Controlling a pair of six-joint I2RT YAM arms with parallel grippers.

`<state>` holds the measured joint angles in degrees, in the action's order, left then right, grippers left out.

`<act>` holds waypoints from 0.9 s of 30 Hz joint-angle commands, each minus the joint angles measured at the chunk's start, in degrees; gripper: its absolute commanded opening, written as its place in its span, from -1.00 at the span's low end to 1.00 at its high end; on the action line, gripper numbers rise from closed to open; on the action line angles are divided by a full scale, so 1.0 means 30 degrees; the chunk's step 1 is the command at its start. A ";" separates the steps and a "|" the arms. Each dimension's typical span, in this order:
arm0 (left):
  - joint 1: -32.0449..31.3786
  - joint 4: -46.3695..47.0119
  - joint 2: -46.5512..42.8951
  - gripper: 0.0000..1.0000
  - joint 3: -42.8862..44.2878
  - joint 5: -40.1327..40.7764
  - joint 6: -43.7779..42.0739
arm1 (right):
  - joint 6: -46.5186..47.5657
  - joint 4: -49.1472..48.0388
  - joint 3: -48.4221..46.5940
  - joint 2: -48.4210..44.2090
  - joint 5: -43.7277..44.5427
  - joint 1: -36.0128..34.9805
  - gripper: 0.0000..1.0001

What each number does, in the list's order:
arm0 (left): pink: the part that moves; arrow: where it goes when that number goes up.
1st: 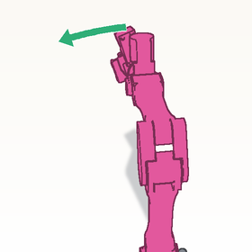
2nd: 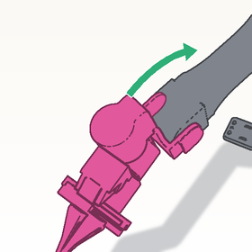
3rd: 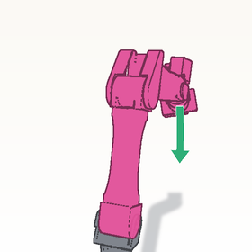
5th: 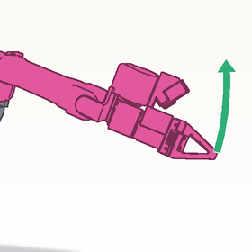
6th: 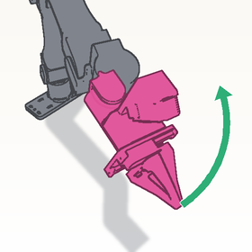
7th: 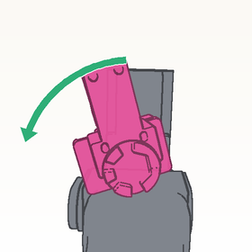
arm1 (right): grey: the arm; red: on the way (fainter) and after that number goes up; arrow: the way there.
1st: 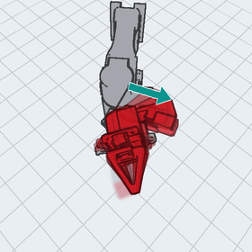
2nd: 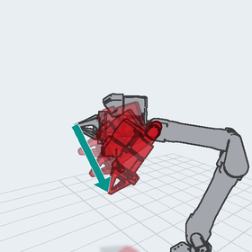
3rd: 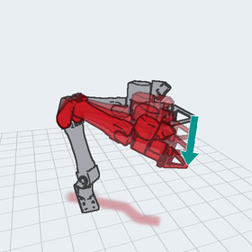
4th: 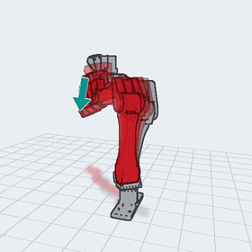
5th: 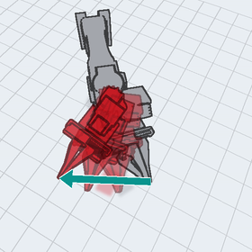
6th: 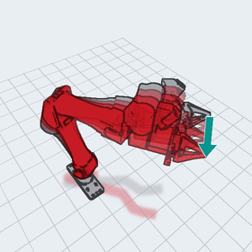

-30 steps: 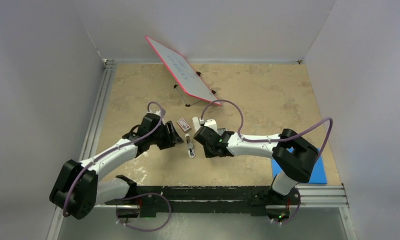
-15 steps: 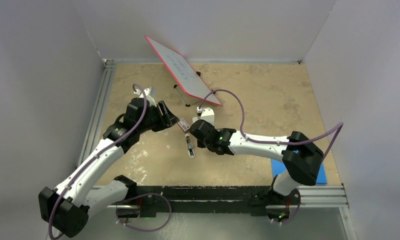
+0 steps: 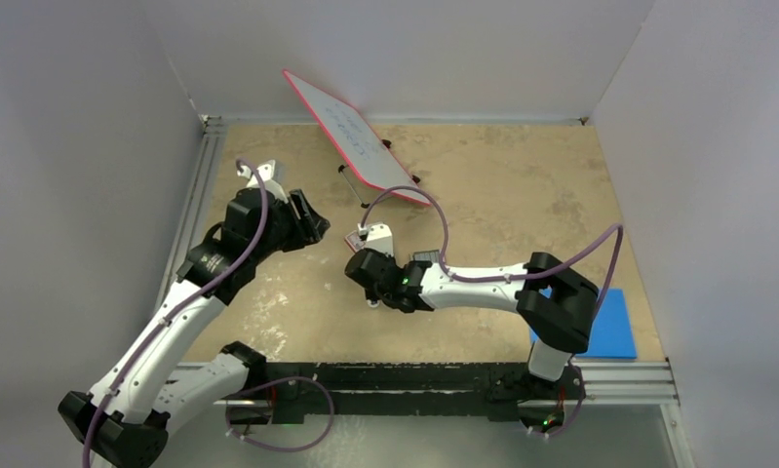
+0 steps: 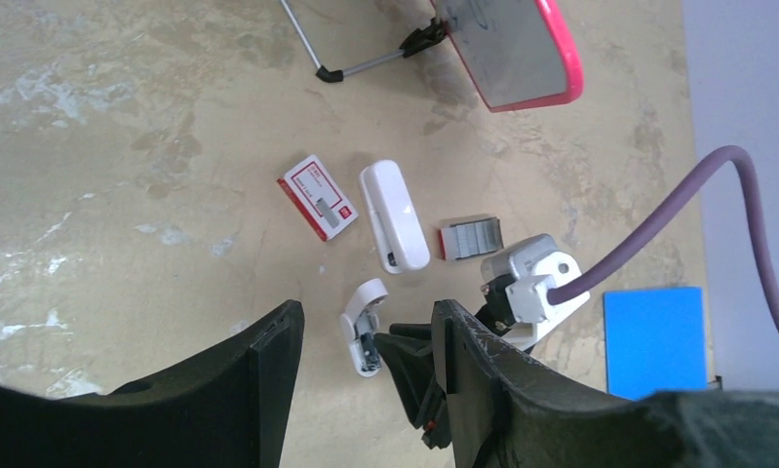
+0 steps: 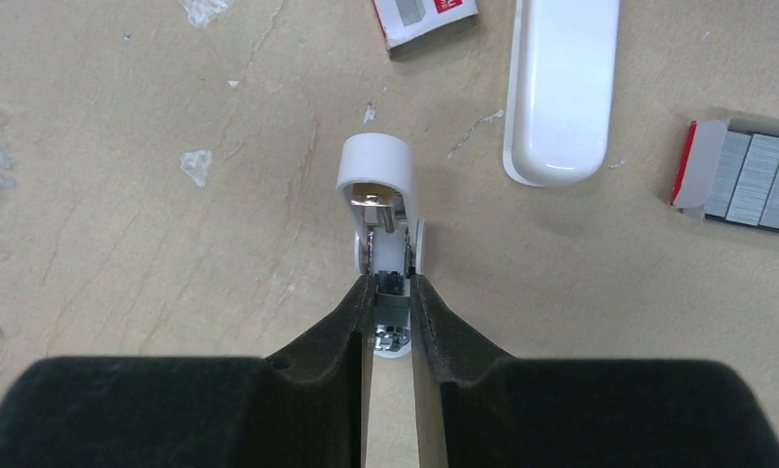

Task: Load the staples into the stapler

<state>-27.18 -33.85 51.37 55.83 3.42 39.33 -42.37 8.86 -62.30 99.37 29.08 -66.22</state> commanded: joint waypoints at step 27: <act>-0.0022 0.0852 0.0184 0.04 -0.0527 0.0326 -0.0893 | 0.0505 -0.0552 -0.0561 0.1007 0.0941 -0.0661 -0.59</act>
<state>-27.18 -33.91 52.27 54.48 4.73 37.82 -41.34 7.79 -63.02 102.06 29.32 -67.88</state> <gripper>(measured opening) 0.519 0.208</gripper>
